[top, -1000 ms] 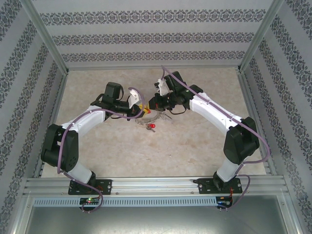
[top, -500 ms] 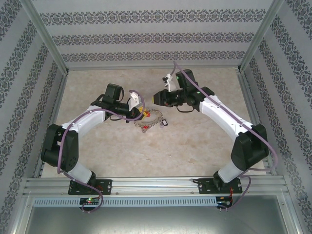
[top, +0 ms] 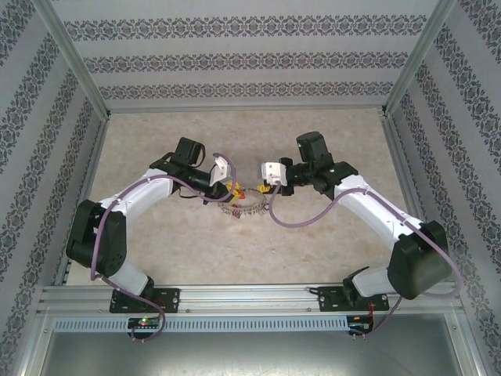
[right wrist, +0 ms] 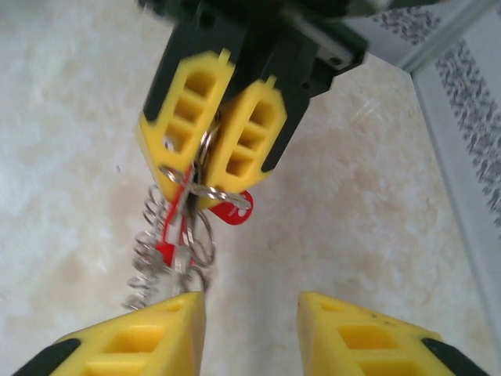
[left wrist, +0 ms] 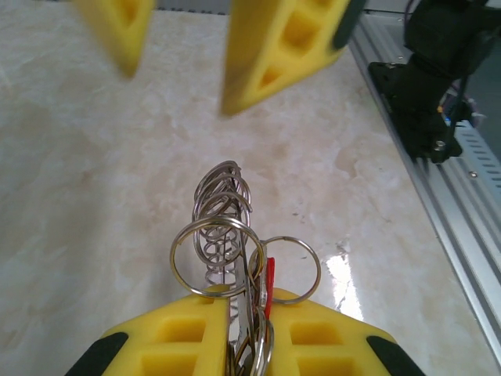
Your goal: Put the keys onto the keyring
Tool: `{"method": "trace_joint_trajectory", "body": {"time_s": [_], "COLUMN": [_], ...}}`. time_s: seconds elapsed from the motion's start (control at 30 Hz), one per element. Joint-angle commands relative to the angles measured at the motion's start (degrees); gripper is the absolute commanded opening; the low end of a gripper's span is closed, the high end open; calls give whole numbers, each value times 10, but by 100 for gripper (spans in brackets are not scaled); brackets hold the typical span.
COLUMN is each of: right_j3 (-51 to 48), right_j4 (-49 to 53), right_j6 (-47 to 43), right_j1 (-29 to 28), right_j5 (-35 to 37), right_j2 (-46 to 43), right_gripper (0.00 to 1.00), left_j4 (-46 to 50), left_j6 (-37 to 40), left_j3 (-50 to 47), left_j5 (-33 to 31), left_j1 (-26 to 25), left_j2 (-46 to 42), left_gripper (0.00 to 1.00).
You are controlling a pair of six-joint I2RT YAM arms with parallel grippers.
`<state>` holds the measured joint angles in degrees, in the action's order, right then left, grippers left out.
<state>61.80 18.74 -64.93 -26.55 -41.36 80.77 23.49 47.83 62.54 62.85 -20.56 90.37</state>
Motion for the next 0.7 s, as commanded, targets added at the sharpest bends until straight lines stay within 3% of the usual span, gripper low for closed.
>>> {"method": "trace_joint_trajectory", "body": {"time_s": [0.0,0.33,0.67], "right_j3": [22,6,4], "right_j4": [19,-8,11], "right_j6": [-221,-320,-364], "right_j1": [-20,-58,-95], "right_j5": [18,61,97], "right_j2": [5,-10,-21], "right_gripper": [40,36,35], "left_j4": [49,89,107], "left_j6": [59,95,108], "left_j3": [23,45,54], "left_j5": [49,66,59], "left_j1": [-8,-16,-22], "left_j2": [-10,8,14], "left_gripper": [0,0,0]}}
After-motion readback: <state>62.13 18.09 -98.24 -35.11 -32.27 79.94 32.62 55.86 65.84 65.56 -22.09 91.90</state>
